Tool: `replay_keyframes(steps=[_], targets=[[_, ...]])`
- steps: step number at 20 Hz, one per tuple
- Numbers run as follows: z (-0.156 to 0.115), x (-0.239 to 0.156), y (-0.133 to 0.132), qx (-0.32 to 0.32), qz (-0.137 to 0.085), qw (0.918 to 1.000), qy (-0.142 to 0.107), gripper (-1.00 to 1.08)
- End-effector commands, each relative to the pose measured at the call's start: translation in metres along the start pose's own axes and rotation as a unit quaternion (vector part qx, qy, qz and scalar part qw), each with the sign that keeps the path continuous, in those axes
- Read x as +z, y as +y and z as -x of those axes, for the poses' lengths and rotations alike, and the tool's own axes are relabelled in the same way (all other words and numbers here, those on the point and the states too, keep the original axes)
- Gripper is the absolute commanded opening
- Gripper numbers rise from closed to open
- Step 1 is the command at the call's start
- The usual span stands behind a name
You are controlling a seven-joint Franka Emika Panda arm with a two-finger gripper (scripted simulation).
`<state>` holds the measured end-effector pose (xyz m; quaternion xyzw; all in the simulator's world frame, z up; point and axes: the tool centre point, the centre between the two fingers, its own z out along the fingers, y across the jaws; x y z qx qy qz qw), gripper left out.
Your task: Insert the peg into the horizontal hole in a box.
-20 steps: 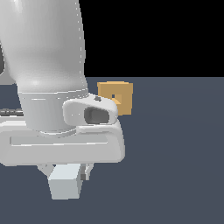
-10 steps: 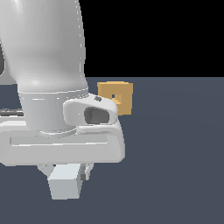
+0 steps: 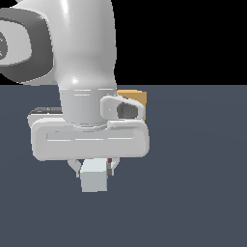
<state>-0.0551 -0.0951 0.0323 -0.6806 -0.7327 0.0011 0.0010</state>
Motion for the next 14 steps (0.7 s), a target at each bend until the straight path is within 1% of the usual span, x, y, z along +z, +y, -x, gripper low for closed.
replay_keyframes(steps=[1, 10, 14], targets=[[-0.021, -0.007, 0.015, -0.008, 0.002, 1.0, 0.0, -1.0], [-0.116, -0.033, 0.075, -0.04, 0.002, 0.9992, 0.0, -1.0], [-0.15, -0.042, 0.095, -0.052, 0.002, 0.9986, 0.0, -1.0]])
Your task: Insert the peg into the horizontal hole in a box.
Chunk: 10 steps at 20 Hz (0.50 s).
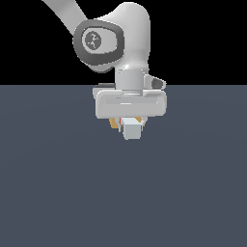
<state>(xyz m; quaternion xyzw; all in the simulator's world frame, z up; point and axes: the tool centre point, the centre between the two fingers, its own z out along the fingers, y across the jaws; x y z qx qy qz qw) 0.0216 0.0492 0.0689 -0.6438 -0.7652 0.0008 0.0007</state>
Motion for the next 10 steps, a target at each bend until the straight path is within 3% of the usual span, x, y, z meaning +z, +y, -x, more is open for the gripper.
replay_keyframes(steps=[1, 10], targets=[[-0.017, -0.007, 0.014, -0.006, 0.001, 1.0, 0.0, -1.0], [-0.049, -0.015, 0.038, -0.017, 0.001, 0.9998, 0.0, -1.0]])
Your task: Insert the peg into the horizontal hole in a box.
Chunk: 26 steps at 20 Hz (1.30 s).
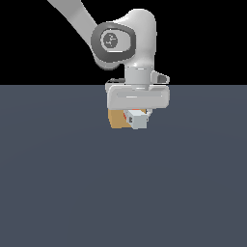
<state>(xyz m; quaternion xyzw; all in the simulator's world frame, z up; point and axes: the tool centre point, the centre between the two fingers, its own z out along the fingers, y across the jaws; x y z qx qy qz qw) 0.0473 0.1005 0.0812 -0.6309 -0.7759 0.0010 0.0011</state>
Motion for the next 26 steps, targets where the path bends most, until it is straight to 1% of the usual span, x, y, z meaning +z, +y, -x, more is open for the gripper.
replay_keyframes(steps=[1, 18, 22, 26], targets=[[-0.004, -0.003, 0.005, -0.001, 0.001, 1.0, 0.0, -1.0], [-0.006, -0.003, 0.007, -0.003, 0.001, 1.0, 0.0, -1.0], [-0.021, -0.004, 0.006, -0.003, 0.001, 1.0, 0.0, -1.0], [-0.05, -0.004, 0.005, -0.003, 0.002, 1.0, 0.0, -1.0]])
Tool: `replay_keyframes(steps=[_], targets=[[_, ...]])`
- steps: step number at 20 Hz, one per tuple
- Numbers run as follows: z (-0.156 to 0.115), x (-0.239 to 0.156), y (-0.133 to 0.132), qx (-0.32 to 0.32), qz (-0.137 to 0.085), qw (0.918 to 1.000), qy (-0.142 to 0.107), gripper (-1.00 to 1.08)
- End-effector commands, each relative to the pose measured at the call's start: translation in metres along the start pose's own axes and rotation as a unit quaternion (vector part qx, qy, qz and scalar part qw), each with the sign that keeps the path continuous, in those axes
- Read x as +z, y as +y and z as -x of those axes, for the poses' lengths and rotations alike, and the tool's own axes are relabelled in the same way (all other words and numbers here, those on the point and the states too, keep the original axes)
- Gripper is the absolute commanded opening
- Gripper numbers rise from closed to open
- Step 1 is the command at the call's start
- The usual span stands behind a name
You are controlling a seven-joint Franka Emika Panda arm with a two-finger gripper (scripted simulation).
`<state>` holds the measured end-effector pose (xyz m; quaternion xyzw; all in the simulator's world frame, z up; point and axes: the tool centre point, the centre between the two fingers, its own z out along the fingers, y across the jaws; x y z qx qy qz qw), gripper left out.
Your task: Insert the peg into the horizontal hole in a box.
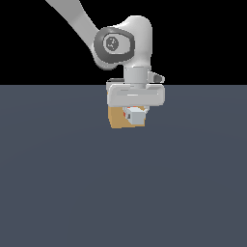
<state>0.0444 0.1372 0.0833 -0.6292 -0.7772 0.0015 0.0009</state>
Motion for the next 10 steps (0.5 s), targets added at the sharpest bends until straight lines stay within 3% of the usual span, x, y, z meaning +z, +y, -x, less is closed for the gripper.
replay_keyframes(steps=[1, 6, 10], targets=[[-0.021, -0.002, 0.001, -0.001, 0.002, 1.0, 0.0, -1.0], [-0.051, -0.003, 0.001, -0.001, 0.003, 1.0, 0.0, -1.0], [-0.058, -0.003, 0.002, -0.001, 0.003, 1.0, 0.0, -1.0]])
